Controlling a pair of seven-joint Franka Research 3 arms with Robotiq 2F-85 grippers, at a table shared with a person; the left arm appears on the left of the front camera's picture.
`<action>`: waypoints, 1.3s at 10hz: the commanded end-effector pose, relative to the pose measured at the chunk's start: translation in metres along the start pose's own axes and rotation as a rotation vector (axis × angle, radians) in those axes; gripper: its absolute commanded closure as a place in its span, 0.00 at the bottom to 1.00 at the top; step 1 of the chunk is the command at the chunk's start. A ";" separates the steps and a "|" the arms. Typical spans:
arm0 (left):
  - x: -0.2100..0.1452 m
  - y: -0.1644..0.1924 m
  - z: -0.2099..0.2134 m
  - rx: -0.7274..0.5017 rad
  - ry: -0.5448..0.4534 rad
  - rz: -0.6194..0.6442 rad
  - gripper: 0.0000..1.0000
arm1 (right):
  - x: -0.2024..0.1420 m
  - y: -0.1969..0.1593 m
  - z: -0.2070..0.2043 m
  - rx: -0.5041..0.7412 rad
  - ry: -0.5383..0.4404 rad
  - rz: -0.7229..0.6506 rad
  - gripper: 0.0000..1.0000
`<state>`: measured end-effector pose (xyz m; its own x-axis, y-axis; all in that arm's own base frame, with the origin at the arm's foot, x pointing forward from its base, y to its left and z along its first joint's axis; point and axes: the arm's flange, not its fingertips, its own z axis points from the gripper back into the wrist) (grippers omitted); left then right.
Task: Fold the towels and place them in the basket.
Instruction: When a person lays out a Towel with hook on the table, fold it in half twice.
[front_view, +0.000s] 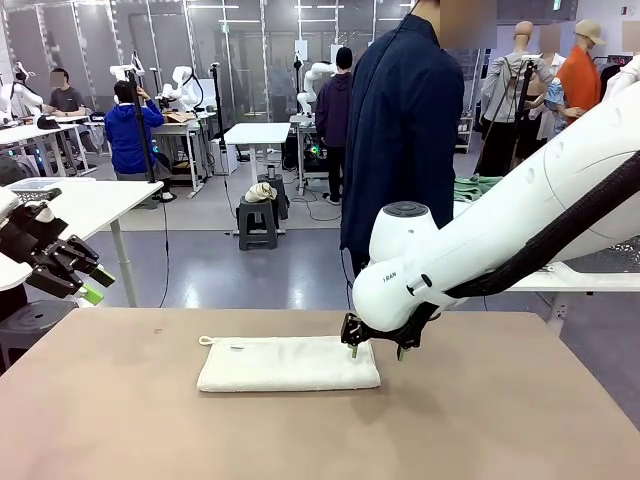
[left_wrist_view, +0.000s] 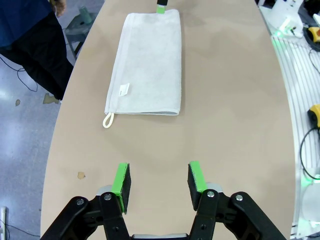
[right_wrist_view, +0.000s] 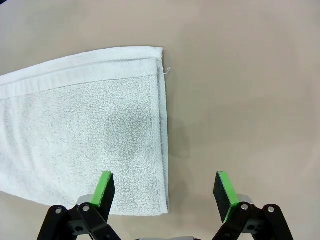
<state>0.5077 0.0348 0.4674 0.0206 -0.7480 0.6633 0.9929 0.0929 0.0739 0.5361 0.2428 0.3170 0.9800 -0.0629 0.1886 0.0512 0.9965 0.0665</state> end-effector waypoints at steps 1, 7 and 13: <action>0.001 -0.001 0.001 0.005 0.002 -0.004 0.40 | 0.003 0.009 -0.005 -0.021 -0.023 -0.021 0.00; 0.001 -0.001 0.001 0.005 0.002 -0.004 0.40 | 0.005 0.013 -0.019 -0.012 -0.009 -0.040 0.00; 0.001 -0.001 0.001 0.005 0.002 -0.004 0.40 | 0.008 0.015 -0.033 -0.013 -0.013 -0.052 0.20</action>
<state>0.5077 0.0348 0.4674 0.0206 -0.7481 0.6633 0.9929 0.0929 0.0739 0.5466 0.2520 0.2907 0.9836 -0.0680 0.1673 0.0580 0.9963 0.0636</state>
